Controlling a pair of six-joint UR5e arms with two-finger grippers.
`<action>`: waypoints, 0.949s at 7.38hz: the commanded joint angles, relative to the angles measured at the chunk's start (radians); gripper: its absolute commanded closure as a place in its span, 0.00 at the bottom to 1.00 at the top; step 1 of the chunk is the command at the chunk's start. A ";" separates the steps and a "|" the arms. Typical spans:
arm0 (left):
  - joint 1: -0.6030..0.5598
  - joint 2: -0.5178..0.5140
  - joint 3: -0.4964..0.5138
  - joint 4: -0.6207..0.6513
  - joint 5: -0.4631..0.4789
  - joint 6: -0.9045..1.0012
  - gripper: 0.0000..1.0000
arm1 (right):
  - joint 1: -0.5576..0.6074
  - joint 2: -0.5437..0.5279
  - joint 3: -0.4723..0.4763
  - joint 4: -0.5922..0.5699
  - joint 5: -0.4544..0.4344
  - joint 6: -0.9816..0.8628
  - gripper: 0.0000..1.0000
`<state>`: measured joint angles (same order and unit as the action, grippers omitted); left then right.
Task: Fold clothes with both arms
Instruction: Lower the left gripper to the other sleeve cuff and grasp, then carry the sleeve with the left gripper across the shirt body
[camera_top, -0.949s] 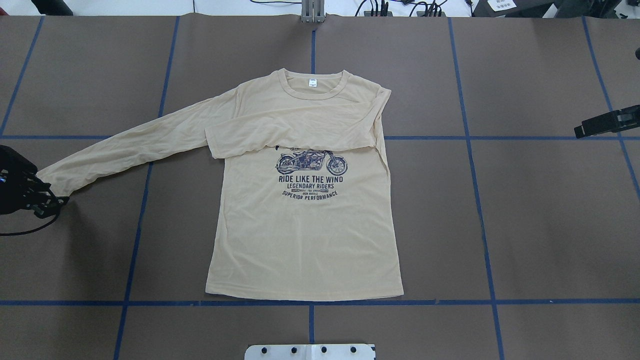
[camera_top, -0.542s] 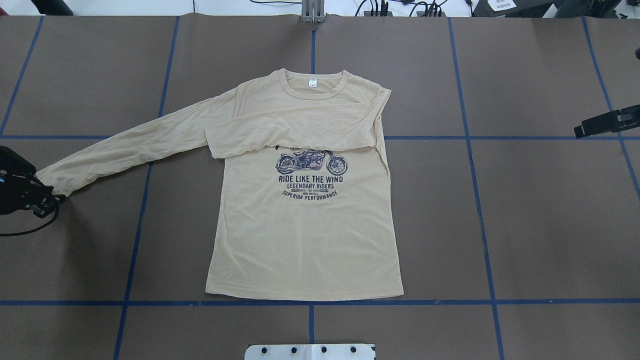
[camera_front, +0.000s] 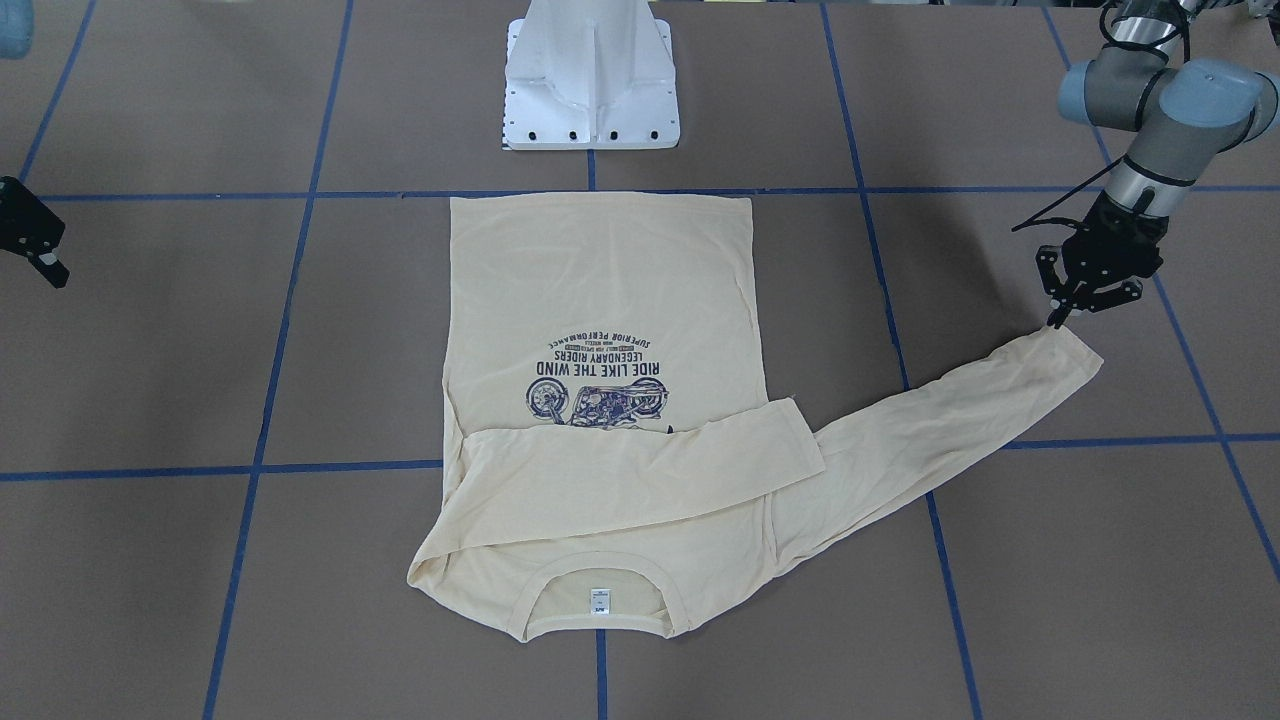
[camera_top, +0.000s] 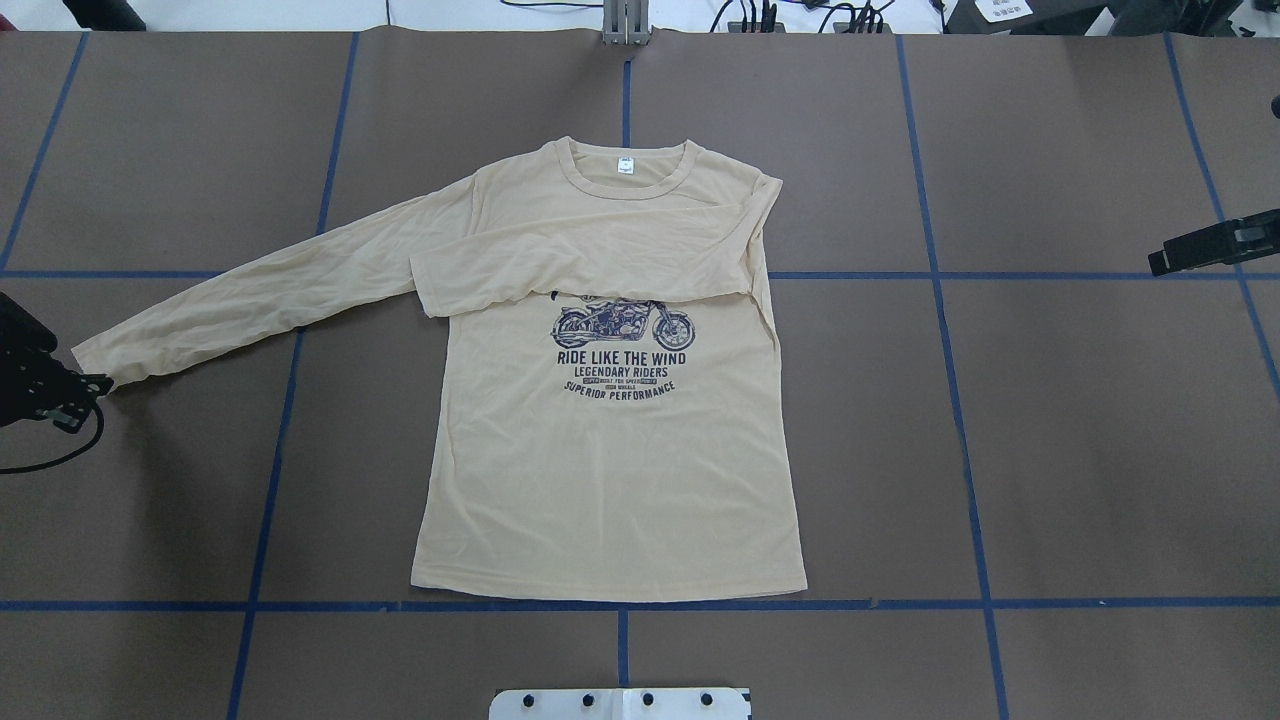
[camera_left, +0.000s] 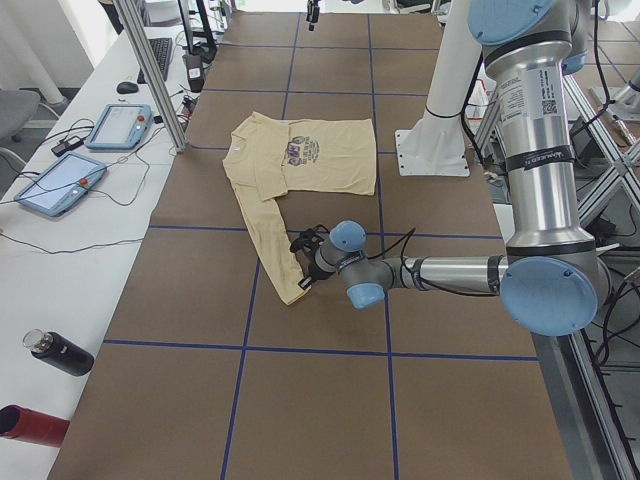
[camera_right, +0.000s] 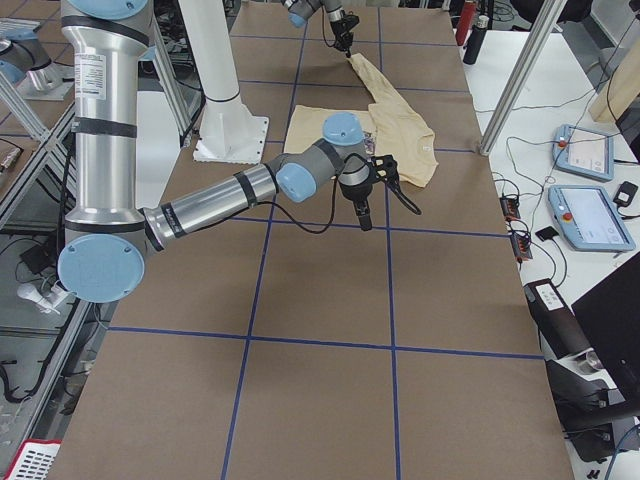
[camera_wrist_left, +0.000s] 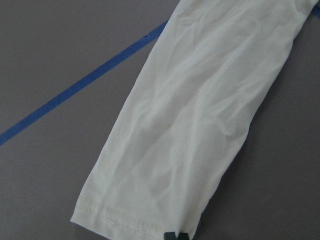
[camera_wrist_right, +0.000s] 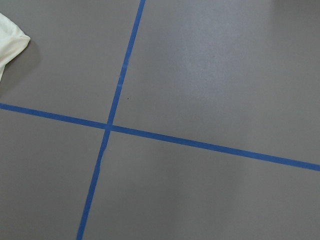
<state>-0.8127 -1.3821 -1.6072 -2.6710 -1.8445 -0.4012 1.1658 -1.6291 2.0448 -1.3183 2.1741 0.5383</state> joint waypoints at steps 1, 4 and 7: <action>-0.035 -0.151 -0.019 0.121 0.004 0.002 1.00 | 0.000 -0.001 0.000 0.001 0.000 0.000 0.00; -0.065 -0.572 -0.020 0.563 0.001 -0.008 1.00 | 0.000 -0.002 0.000 0.001 0.000 0.002 0.00; -0.053 -0.962 -0.034 1.008 -0.005 -0.130 1.00 | 0.000 0.000 0.000 -0.001 0.001 0.003 0.00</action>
<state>-0.8718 -2.1830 -1.6407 -1.8442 -1.8485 -0.4476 1.1658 -1.6297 2.0443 -1.3190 2.1746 0.5409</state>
